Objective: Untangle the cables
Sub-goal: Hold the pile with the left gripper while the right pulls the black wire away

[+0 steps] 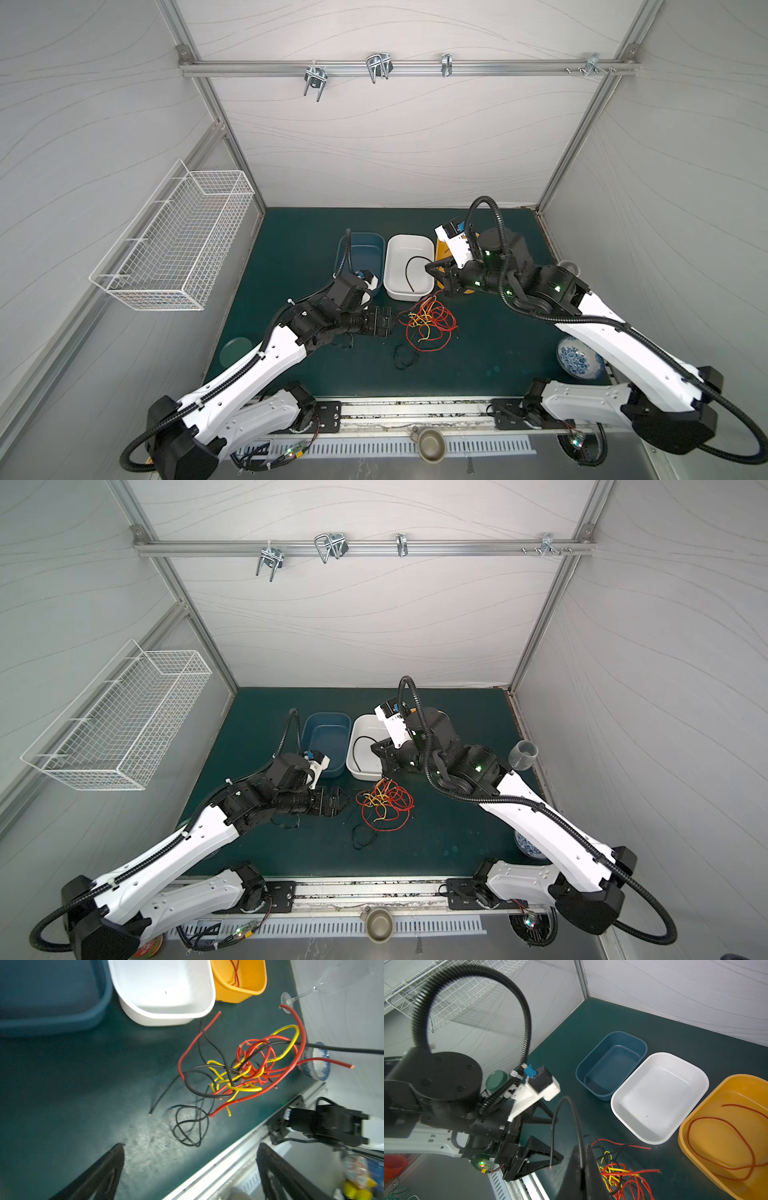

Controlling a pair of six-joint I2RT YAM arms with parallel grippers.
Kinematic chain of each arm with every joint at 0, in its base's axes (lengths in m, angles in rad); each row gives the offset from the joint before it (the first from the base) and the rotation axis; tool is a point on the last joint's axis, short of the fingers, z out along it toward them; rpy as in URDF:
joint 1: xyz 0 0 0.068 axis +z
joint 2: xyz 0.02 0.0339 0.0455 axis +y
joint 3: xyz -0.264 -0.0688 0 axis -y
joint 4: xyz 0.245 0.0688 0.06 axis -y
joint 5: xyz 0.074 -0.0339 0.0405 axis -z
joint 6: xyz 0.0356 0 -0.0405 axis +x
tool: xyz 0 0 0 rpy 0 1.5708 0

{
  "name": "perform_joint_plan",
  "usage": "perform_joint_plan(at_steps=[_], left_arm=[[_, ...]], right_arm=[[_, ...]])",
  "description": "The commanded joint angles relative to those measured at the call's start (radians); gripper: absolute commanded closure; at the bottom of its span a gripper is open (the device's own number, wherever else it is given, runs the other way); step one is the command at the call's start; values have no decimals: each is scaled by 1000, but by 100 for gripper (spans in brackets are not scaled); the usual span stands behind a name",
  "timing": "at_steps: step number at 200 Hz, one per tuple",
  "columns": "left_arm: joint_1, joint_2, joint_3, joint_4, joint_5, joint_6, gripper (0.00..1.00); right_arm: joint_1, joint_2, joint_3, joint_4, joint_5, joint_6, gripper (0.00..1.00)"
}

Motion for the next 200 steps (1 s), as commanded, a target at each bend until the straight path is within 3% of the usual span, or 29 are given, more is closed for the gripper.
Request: perform_joint_plan(at_steps=[1,23,69,99,138,175,200], left_arm=[[-3,10,-57,160,169,-185,1],[-3,20,-99,264,208,-303,1],[-3,7,-160,395,185,-470,3],[-3,-16,-191,432,142,-516,7],[-3,-8,-201,438,124,-527,18],[-3,5,-206,472,120,-538,40],[-3,14,-203,473,119,-534,50]], right_arm=[[4,-24,-9,53,-41,5,100],[5,-39,-34,74,-56,11,100],[7,-69,-83,121,-96,16,100],[13,-84,-104,143,-108,15,100],[31,-97,-121,167,-129,3,100],[46,-107,-135,182,-139,-6,100],[51,-111,-147,191,-145,-10,100]])
